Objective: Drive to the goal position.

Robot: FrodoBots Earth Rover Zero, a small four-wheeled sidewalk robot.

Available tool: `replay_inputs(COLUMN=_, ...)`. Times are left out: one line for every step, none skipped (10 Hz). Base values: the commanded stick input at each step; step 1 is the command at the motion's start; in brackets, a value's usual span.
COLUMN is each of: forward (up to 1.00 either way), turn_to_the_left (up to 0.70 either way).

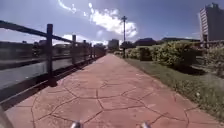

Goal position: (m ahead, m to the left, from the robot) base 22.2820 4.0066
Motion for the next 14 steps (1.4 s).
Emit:
replay_inputs(forward=0.85, turn_to_the_left=0.00)
replay_inputs(forward=0.85, turn_to_the_left=0.00)
replay_inputs(forward=0.85, turn_to_the_left=0.00)
replay_inputs(forward=0.85, turn_to_the_left=0.00)
replay_inputs(forward=0.85, turn_to_the_left=0.00)
replay_inputs(forward=0.85, turn_to_the_left=0.00)
replay_inputs(forward=0.85, turn_to_the_left=0.00)
replay_inputs(forward=0.85, turn_to_the_left=-0.06)
replay_inputs(forward=0.85, turn_to_the_left=-0.27)
replay_inputs(forward=0.85, turn_to_the_left=-0.34)
replay_inputs(forward=0.85, turn_to_the_left=0.00)
replay_inputs(forward=0.85, turn_to_the_left=0.00)
replay_inputs(forward=0.85, turn_to_the_left=0.00)
replay_inputs(forward=0.85, turn_to_the_left=0.00)
